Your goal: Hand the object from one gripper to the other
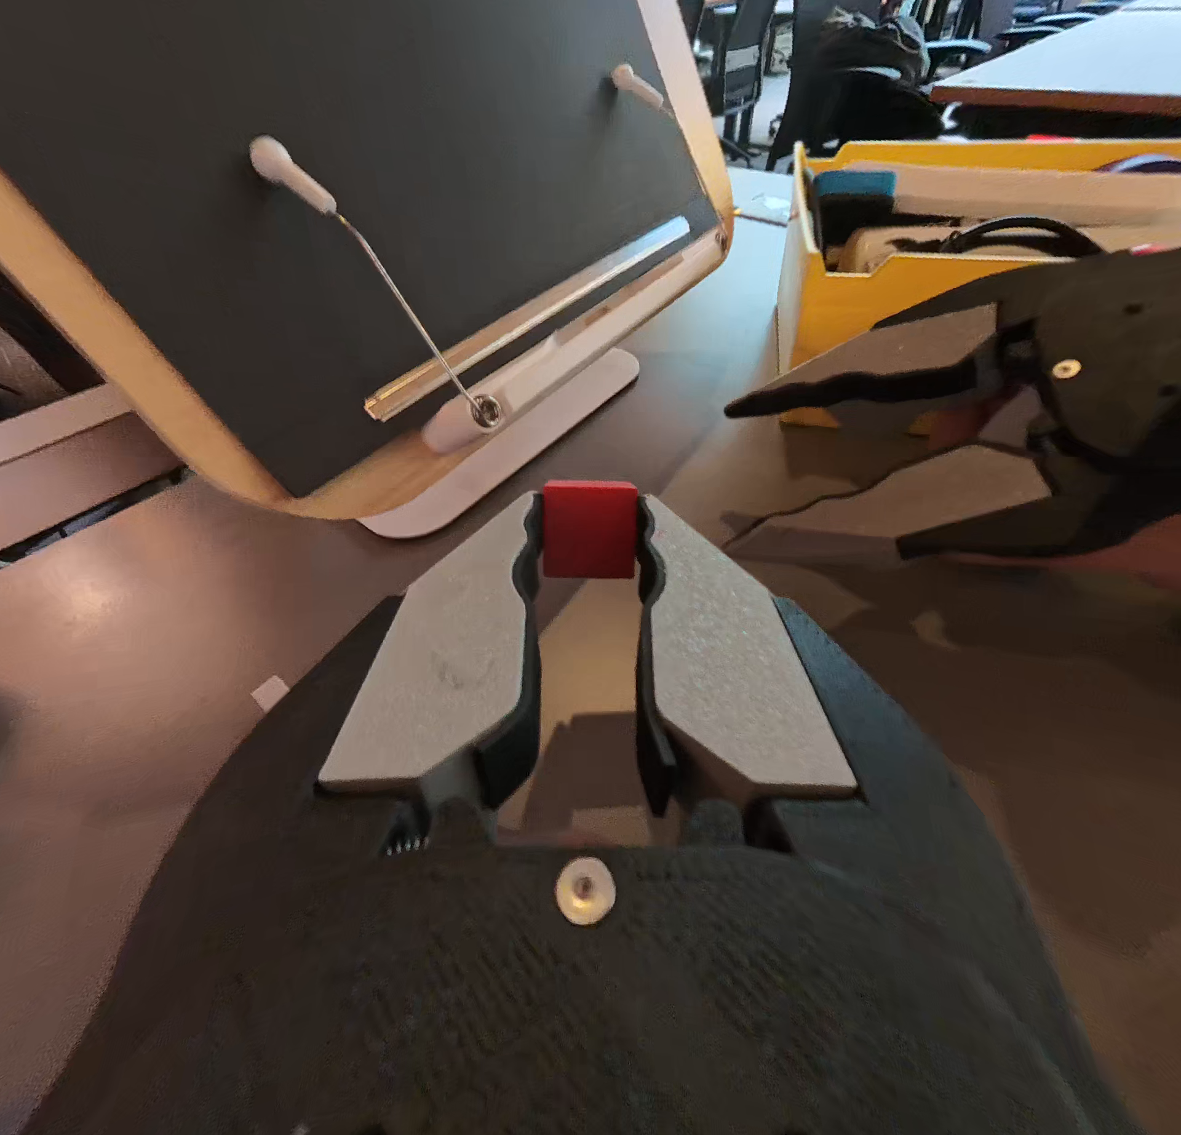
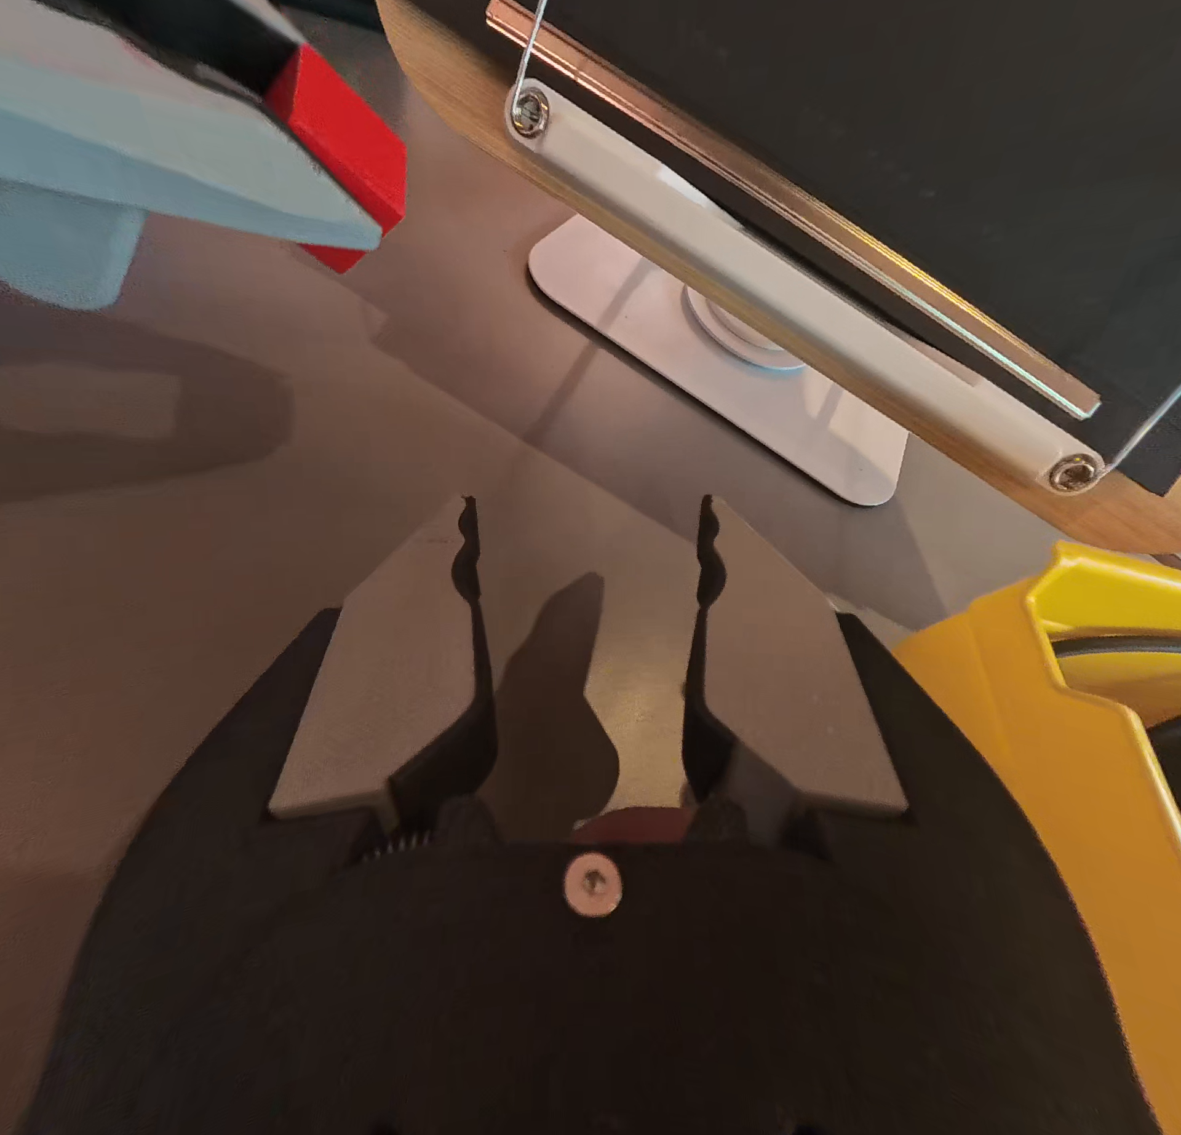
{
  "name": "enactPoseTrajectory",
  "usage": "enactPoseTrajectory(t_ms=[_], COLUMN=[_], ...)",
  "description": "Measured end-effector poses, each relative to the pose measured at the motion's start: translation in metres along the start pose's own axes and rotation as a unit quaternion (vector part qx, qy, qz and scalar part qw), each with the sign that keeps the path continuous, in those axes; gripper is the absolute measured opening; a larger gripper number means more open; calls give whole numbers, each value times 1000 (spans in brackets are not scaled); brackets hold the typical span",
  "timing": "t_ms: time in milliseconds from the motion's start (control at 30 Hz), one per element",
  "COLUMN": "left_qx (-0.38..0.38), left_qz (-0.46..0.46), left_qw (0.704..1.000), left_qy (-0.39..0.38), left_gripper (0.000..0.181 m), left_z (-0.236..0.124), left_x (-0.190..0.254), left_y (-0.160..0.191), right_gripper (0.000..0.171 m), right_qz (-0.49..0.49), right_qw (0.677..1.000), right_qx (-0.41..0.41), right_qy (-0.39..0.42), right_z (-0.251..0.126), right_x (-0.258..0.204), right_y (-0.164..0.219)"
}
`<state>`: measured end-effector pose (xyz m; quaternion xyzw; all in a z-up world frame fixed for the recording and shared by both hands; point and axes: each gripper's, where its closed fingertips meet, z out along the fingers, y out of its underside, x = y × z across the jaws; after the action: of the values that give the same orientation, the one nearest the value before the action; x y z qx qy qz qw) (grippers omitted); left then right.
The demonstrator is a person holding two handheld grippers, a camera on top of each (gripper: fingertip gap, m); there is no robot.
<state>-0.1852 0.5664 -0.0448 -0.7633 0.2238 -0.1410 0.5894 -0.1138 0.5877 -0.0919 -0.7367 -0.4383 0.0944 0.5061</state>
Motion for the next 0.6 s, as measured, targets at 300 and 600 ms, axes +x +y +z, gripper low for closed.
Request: enactPoseTrajectory(t_ms=[300, 600], left_qx=[9, -18], left_qz=[-164, -338], left_qw=[976, 869], left_qy=[142, 362], left_gripper=[25, 25], left_z=[-8, -27], left_x=[20, 64], left_y=[-3, -4], right_gripper=[64, 58], right_qz=[-46, -170], right_qw=[994, 966], right_qx=[49, 161], right_qy=[-83, -108], right_z=[-8, -44], right_x=[-25, -69], right_y=[-16, -53])
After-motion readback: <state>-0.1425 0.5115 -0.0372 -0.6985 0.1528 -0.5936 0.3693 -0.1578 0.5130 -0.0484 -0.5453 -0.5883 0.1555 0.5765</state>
